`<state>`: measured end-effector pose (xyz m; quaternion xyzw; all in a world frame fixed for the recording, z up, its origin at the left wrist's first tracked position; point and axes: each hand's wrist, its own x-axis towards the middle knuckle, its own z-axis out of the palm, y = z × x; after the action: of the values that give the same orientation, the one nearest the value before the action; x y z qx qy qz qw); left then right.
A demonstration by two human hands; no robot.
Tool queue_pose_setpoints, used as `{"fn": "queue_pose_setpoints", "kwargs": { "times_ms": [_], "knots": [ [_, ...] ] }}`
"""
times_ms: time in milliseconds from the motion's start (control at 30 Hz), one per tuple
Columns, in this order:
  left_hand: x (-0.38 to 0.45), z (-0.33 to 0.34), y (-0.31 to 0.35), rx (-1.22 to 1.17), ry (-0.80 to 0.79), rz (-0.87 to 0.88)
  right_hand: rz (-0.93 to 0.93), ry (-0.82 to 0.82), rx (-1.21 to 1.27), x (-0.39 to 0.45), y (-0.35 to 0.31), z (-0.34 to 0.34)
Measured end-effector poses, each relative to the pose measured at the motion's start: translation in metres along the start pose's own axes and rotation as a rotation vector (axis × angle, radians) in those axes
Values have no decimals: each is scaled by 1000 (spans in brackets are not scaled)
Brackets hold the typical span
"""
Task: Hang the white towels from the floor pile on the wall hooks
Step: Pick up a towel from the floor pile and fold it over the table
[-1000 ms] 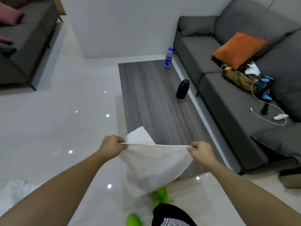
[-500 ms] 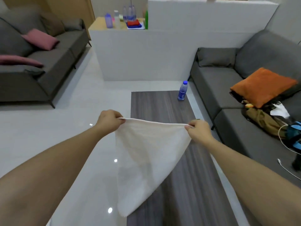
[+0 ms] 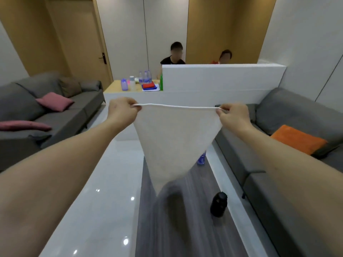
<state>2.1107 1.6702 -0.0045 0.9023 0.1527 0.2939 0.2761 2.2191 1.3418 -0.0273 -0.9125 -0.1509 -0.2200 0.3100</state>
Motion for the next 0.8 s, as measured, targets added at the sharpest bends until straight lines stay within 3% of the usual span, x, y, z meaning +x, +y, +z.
{"fn": "queue_pose_setpoints", "kwargs": {
  "times_ms": [333,600,800],
  "knots": [
    [-59,64,-17,-48,-146,-27,108,-101,-26,-66,78,32],
    [-179,130,-90,17,-377,-177,356,-346,-38,-206,127,90],
    [-286,143,-144,51,-536,-286,470,-500,-38,-323,140,108]
  ]
}}
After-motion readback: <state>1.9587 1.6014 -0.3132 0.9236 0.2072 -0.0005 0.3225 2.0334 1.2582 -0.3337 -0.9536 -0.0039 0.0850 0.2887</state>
